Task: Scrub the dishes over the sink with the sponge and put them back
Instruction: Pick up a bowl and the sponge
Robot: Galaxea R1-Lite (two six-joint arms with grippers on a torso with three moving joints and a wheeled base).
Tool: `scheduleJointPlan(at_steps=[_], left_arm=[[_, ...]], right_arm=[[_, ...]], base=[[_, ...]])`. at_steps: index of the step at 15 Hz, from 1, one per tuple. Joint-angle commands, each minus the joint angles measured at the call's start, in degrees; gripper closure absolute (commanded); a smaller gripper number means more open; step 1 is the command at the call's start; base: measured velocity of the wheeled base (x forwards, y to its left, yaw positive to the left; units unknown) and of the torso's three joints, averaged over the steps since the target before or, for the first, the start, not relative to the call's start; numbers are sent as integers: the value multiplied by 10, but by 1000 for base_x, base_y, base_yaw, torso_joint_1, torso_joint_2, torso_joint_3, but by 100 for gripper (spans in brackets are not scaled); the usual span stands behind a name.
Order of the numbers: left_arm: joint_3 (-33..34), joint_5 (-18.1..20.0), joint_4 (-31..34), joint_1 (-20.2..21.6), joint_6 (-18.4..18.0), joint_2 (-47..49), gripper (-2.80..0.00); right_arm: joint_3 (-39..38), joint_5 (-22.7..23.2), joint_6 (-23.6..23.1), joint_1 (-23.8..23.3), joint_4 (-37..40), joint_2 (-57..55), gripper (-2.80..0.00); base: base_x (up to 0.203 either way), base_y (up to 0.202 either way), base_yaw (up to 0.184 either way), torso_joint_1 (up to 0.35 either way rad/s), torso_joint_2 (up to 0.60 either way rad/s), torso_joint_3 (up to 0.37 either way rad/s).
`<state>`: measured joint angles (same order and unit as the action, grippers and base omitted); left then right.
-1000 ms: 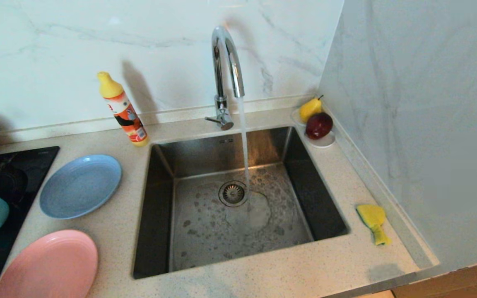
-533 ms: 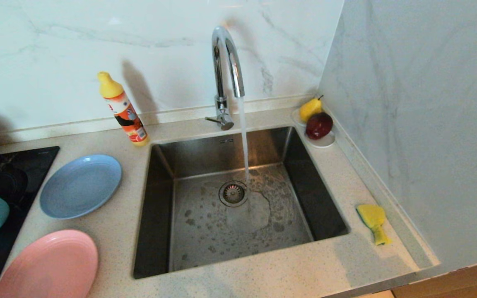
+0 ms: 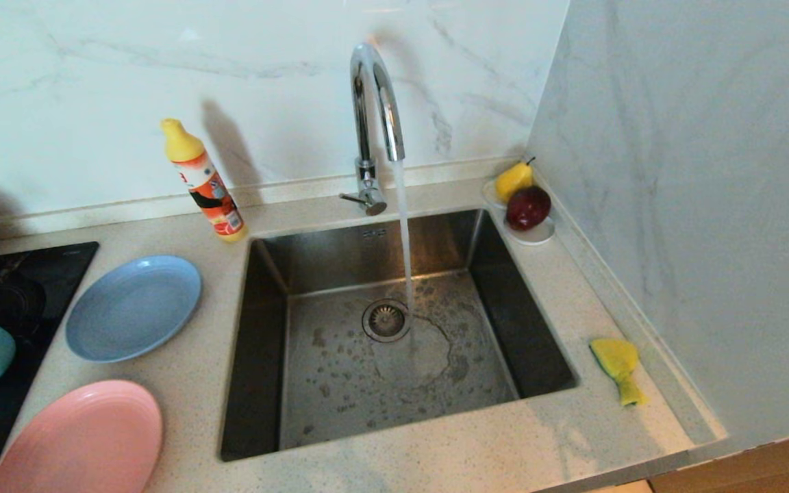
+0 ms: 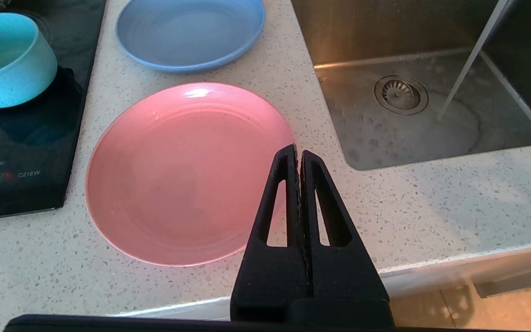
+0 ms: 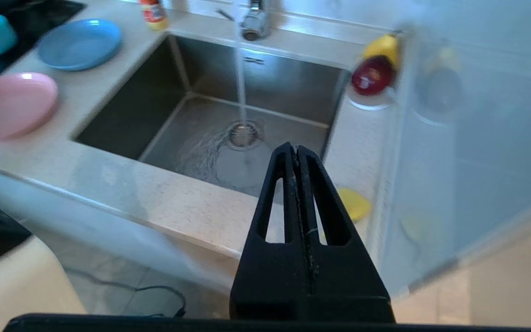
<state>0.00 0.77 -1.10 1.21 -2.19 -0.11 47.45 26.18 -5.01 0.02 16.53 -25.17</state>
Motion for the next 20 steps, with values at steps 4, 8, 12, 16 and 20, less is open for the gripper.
scheduleJointPlan(at_steps=[4,8,12,16,20], left_arm=[[8,0,0,0,0,2,0],[8,0,0,0,0,2,0],[8,0,0,0,0,2,0],[8,0,0,1,0,2,0],[8,0,0,1,0,2,0]], right_arm=[[64,19,-16,1,-2,-159,0],[90,20,-33,26,-6,-228,0],[107,-2,-35,89,-6,-268,0],[108,-88,-47,150,-8,-319,0],[108,-225,-39,231,-39,-380,0]], base=[[0,0,0,0,0,0],[0,0,0,0,0,0],[0,0,0,0,0,0],[0,0,0,0,0,0],[0,0,0,0,0,0]])
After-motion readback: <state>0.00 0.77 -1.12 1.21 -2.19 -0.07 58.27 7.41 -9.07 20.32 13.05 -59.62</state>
